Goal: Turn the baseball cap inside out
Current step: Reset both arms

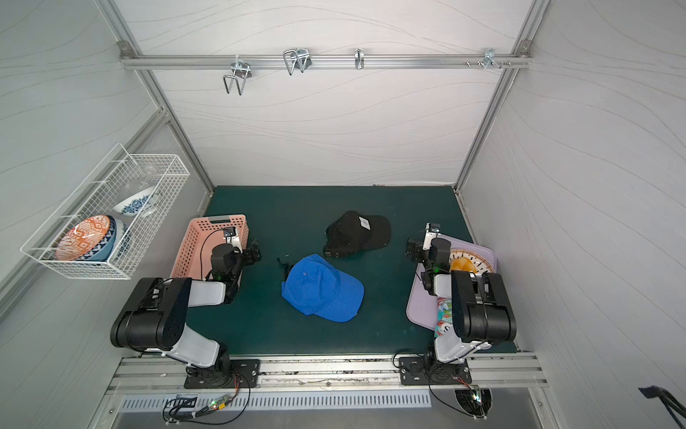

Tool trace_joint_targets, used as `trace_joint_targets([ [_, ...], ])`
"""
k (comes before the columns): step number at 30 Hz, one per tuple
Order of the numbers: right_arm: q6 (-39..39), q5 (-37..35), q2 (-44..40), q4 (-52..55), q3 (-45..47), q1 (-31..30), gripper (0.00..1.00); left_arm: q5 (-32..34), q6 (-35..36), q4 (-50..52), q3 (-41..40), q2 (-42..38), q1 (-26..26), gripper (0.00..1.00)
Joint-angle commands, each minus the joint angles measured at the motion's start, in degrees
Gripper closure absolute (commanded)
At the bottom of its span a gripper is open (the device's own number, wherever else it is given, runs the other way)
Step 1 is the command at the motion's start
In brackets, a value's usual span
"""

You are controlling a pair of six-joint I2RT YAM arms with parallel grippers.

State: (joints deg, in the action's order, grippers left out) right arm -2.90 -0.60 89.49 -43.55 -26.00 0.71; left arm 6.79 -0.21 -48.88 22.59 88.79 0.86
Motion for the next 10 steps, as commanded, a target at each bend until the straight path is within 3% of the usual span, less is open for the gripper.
trace_joint_targets([
  [1,0.95,-0.01,-0.04,1.14,-0.49,-0.42,0.01,-0.81,-0.44,0.69,1.32,0.02,0.28,0.0],
  [10,1.02,-0.01,-0.32,0.67,-0.12,-0.49,0.01,-1.2,-0.23,0.52,1.3,0.08,0.24,0.0],
])
